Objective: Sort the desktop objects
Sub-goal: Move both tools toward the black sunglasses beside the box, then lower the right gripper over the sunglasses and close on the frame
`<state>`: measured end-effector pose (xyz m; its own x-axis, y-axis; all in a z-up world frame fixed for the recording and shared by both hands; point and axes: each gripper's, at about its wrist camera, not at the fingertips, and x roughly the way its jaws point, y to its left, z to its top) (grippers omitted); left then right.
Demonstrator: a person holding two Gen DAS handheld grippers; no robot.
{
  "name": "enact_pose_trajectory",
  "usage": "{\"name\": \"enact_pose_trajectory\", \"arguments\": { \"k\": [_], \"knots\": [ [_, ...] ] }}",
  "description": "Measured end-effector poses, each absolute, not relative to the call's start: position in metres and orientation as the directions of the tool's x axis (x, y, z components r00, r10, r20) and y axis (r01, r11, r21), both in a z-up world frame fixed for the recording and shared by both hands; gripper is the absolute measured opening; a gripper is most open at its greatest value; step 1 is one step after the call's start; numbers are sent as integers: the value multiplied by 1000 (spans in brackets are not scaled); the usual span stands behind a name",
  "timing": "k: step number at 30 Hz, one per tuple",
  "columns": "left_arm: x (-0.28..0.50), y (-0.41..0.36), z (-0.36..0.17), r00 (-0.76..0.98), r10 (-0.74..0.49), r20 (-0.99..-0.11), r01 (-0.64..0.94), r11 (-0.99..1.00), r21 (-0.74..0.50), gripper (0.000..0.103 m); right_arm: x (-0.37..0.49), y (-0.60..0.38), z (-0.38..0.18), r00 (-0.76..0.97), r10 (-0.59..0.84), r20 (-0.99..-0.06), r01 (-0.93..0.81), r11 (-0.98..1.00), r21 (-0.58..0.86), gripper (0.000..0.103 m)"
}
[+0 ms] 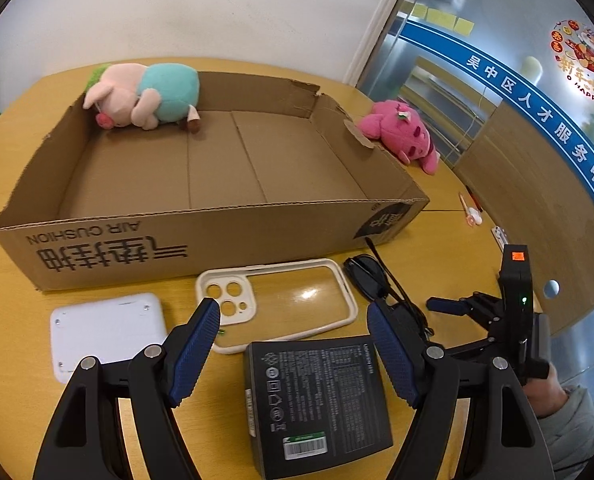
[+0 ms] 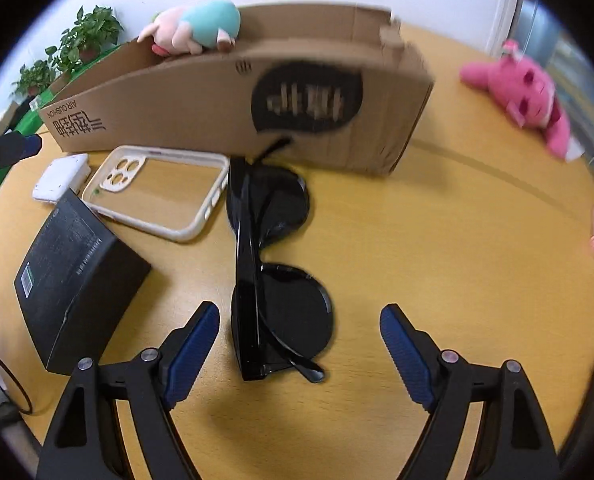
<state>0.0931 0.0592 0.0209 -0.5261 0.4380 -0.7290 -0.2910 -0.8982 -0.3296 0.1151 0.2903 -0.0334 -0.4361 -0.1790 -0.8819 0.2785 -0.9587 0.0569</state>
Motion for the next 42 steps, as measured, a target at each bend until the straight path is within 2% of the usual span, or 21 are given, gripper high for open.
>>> {"name": "enact_pose_trajectory", "arguments": {
  "k": [2,4,5,6,9,17,19,23,26,28,29,30,31,39,41,42],
  "knots": [
    [90,66,21,-514,453,-728,-302,-890,-340,80,118,287,-34,-447,-178,-876,285,-957,50,82],
    [86,72,19,-486,485,-727,-314,-873,-372,80,120,281,-35,-466,-142,-873,283,-959,5,73],
    [81,76,17,-460,510,-727,-320,-859,-400,80,121,280,-34,-474,-132,-870,284,-959,-9,62],
    [78,78,15,-441,524,-728,-320,-850,-419,80,123,279,-33,-474,-146,-868,289,-957,2,55],
    [67,91,8,-364,577,-731,-317,-815,-486,78,126,278,-34,-476,-146,-867,282,-959,7,55],
    [44,150,-13,-110,672,-733,-296,-726,-621,78,137,307,-27,-469,-271,-841,144,-962,230,55],
    [38,169,-21,-51,670,-740,-286,-720,-632,78,136,311,-28,-468,-295,-833,124,-955,268,55],
    [35,196,-21,-37,619,-784,-325,-750,-577,76,143,309,-24,-478,-325,-816,120,-944,306,55],
    [35,204,-24,-37,586,-809,-322,-773,-546,65,147,307,-21,-494,-320,-808,119,-946,302,54],
    [37,203,-26,-44,573,-818,-330,-782,-529,44,151,310,-18,-509,-310,-803,119,-949,291,54],
    [36,202,-27,-38,581,-813,-325,-777,-540,40,153,312,-17,-517,-309,-799,113,-949,294,54],
    [36,199,-29,-16,618,-786,-312,-750,-584,26,153,314,-16,-520,-312,-795,110,-948,299,54],
    [34,198,-31,-1,638,-770,-303,-734,-608,23,154,315,-15,-521,-322,-791,115,-944,309,54],
    [34,184,-29,-18,645,-764,-276,-737,-617,23,156,306,-10,-530,-313,-788,123,-948,294,54],
    [33,179,-33,-9,655,-756,-245,-734,-633,24,159,303,-9,-532,-307,-789,119,-950,290,54],
    [33,177,-32,-9,657,-754,-237,-733,-637,28,160,305,-9,-536,-310,-785,113,-948,297,54]
  ]
}}
